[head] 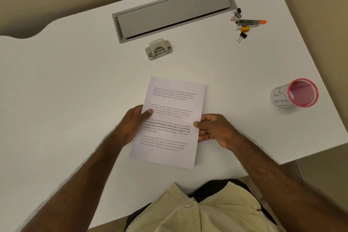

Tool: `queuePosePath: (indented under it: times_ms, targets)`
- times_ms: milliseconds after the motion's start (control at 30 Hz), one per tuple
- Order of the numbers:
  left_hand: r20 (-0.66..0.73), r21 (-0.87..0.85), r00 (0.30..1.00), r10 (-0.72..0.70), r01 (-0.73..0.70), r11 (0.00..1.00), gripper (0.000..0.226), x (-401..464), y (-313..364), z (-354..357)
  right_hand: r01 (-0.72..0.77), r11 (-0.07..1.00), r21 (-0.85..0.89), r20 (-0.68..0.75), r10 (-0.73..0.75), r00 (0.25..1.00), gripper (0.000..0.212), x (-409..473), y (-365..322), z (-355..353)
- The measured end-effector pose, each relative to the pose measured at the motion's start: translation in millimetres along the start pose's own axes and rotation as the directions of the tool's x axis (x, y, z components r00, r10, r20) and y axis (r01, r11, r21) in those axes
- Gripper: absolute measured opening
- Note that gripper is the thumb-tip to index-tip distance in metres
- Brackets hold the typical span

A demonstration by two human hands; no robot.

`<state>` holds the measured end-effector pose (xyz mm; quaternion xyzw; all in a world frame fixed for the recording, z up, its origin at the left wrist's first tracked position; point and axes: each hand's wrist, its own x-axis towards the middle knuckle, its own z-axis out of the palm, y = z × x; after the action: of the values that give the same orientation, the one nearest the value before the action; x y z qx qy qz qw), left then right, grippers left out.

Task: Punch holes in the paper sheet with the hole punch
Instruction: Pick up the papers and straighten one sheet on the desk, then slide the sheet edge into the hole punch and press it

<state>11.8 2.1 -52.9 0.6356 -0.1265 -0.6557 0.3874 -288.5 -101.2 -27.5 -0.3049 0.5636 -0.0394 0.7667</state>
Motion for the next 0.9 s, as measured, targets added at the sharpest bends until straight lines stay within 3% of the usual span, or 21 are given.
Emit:
queuePosePath:
  times_ms: [167,467,900]
  targets:
    - [0.006,0.051,1.0,0.009,-0.009,0.999,0.021,-3,6,-15,0.041,0.999,0.025,-0.069,-0.04,0.997,0.013,3,9,-4]
    - [-0.154,0.202,0.988,0.028,0.004,0.979,0.016,1,23,-33,0.05,0.991,0.127,-0.135,-0.033,0.99,0.012,6,21,6]
    - [-0.15,0.399,0.97,0.19,-0.116,0.909,0.023,50,125,-39,0.158,0.9,0.407,-0.281,-0.041,0.959,0.007,29,-7,48]
